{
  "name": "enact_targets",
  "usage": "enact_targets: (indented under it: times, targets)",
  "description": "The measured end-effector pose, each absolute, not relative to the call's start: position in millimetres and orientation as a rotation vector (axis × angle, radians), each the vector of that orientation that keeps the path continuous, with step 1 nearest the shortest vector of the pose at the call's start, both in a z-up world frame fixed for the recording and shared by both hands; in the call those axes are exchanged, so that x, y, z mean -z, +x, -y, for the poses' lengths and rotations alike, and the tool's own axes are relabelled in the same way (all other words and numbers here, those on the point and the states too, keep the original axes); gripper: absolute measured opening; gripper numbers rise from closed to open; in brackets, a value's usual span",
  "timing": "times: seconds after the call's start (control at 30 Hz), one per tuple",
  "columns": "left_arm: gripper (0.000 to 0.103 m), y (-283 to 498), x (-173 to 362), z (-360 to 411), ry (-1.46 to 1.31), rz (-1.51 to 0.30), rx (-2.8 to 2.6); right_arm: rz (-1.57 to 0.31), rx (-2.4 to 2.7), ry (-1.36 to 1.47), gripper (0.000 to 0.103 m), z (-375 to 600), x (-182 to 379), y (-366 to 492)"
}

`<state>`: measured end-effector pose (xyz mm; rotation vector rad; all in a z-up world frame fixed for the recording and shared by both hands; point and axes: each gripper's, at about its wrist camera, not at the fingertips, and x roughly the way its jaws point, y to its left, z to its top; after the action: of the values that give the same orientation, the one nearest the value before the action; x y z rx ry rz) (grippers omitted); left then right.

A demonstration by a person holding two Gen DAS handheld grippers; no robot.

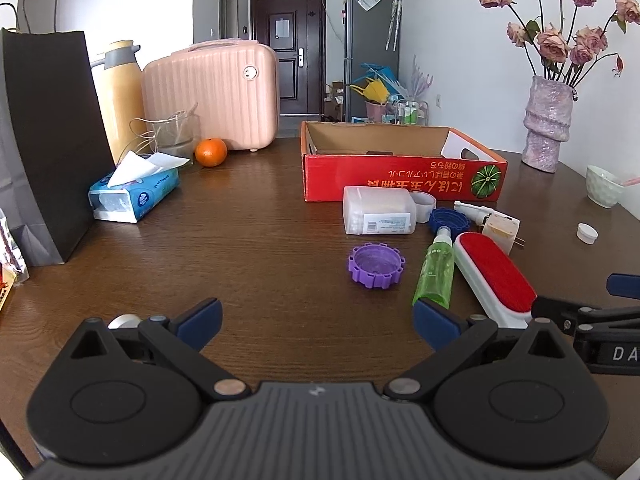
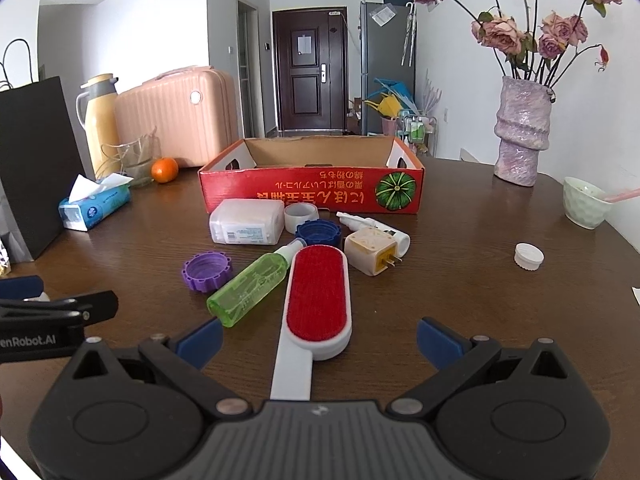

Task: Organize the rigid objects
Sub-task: 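Grasp the red lint brush with the right gripper while the left gripper approaches the green spray bottle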

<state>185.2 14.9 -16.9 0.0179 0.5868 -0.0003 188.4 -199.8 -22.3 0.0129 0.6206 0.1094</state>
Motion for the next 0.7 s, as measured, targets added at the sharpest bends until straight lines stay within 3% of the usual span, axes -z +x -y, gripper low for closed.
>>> enact_targets:
  times: [0.4, 0.63, 0.7]
  targets:
    - [0.103, 223, 25, -14, 0.018, -0.625, -0.002, -0.695, -0.115, -0.029, 0.101, 191, 39, 241]
    - [0.103, 239, 29, -15, 0.015, -0.638, -0.012, -0.746, -0.126, -0.059, 0.095, 185, 51, 272]
    - [0.103, 242, 29, -16, 0.016, -0.639, -0.017, -0.748, -0.141, -0.066, 0.088, 183, 53, 278]
